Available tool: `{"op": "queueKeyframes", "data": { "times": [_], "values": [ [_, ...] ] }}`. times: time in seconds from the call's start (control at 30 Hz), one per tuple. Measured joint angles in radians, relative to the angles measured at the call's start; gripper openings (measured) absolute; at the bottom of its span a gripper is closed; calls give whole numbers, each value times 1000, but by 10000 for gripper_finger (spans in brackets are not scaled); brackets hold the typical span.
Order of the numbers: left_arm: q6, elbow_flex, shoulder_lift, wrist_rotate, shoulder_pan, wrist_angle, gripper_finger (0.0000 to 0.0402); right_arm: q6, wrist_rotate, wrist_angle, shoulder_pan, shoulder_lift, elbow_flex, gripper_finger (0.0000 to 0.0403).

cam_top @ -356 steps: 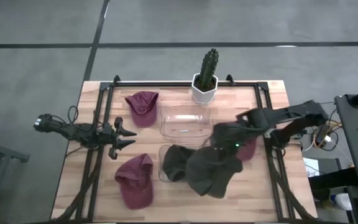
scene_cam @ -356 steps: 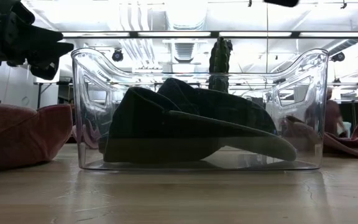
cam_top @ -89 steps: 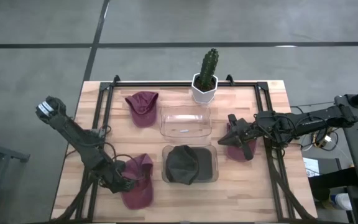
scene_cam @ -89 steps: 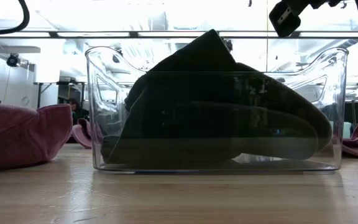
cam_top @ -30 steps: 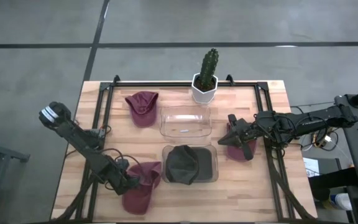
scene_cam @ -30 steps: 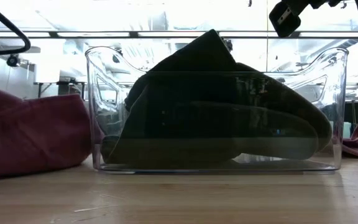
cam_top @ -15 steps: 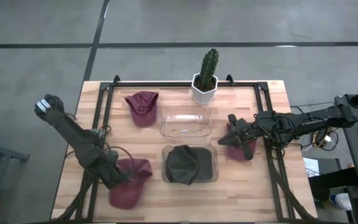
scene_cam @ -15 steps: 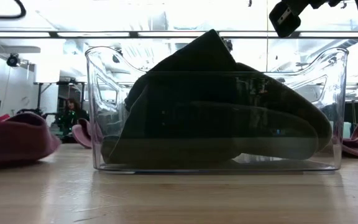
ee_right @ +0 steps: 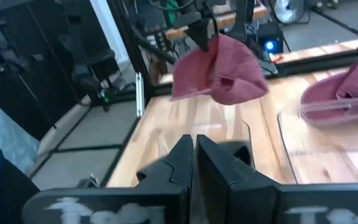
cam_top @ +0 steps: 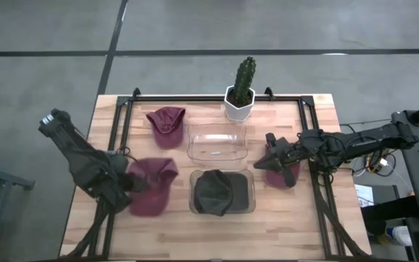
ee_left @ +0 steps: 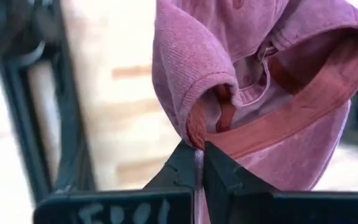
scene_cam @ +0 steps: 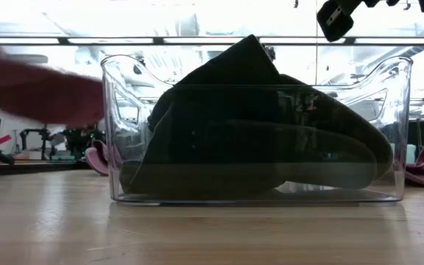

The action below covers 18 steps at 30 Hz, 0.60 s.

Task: Pick & Place hat
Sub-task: Put the bottom red cap into the top transparent bin

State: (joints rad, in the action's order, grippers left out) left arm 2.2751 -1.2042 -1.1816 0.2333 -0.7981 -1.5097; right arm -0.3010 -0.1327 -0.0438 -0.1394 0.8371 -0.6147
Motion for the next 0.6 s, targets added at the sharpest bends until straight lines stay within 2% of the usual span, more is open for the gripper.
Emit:
{"op": "queueKeyframes", "data": {
  "times": [0.13, 0.3, 0.4, 0.6],
  "values": [
    [-27, -78, -12, 107, 17, -67, 7, -39, 2, -80, 0, 31, 0, 18],
    [-105, -122, -11, 321, 64, -62, 7, -40, 2, -176, 0, 86, 0, 18],
    [-157, -140, -13, 412, 107, -58, 7, -40, 2, -234, 0, 125, 0, 19],
    [-280, -166, -14, 618, 193, 17, 7, -40, 5, -251, 7, 208, -52, 61]
  ]
}}
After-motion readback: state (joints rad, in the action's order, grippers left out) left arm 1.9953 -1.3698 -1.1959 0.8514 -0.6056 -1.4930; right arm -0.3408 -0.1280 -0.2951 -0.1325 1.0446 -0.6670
